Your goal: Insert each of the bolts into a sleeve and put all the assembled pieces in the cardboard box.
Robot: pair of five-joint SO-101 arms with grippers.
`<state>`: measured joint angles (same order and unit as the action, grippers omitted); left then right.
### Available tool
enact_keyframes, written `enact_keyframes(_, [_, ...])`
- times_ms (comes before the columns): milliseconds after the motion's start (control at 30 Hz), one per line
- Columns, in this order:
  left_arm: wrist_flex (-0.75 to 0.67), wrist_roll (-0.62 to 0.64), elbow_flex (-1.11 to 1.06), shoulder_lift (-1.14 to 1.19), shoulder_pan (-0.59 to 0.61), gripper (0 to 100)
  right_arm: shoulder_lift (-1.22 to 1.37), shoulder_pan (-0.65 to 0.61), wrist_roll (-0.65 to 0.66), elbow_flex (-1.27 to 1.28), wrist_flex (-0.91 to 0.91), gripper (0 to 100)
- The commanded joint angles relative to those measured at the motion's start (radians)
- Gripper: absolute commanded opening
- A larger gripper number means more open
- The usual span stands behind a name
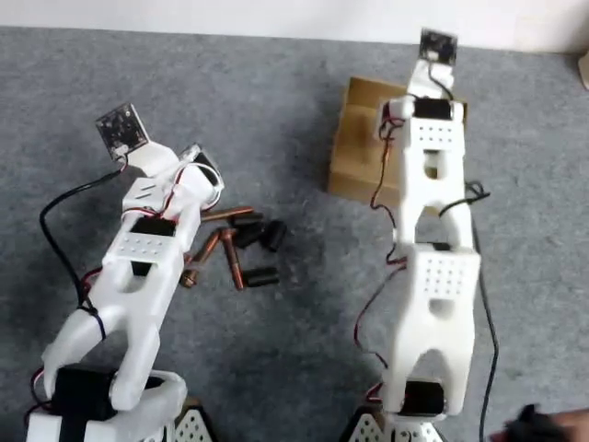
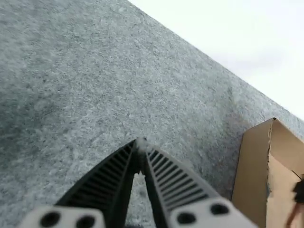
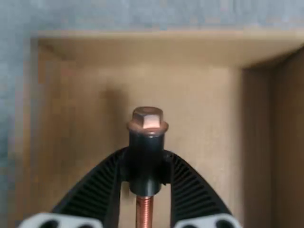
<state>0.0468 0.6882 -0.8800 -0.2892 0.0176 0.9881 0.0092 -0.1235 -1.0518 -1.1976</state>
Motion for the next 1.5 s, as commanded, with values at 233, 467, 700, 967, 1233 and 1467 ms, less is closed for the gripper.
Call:
enact_keyframes(233, [-0.025,0.000,0.050,0.002,-0.018,1,0.469,-0.007,0.129,-0.748,-0.213,0.4])
enact_keyframes(467, [-0.025,0.000,0.050,0.005,-0.019,1,0.444,-0.007,0.124,-0.717,-0.216,30.0])
enact_keyframes(700, [-0.025,-0.002,0.050,0.007,-0.019,1,0.266,-0.012,0.005,-0.717,-0.223,48.8])
enact_keyframes(967, [-0.026,-0.002,0.050,0.008,-0.019,1,-0.104,-0.091,-0.101,-0.717,-0.452,46.3])
enact_keyframes(1233, [-0.025,-0.002,0.054,0.008,-0.012,1,-0.406,-0.251,-0.074,-0.707,-0.568,46.2])
enact_keyframes(1467, [-0.025,-0.002,0.053,0.004,0.010,1,-0.429,-0.406,0.118,-0.717,-0.570,46.1])
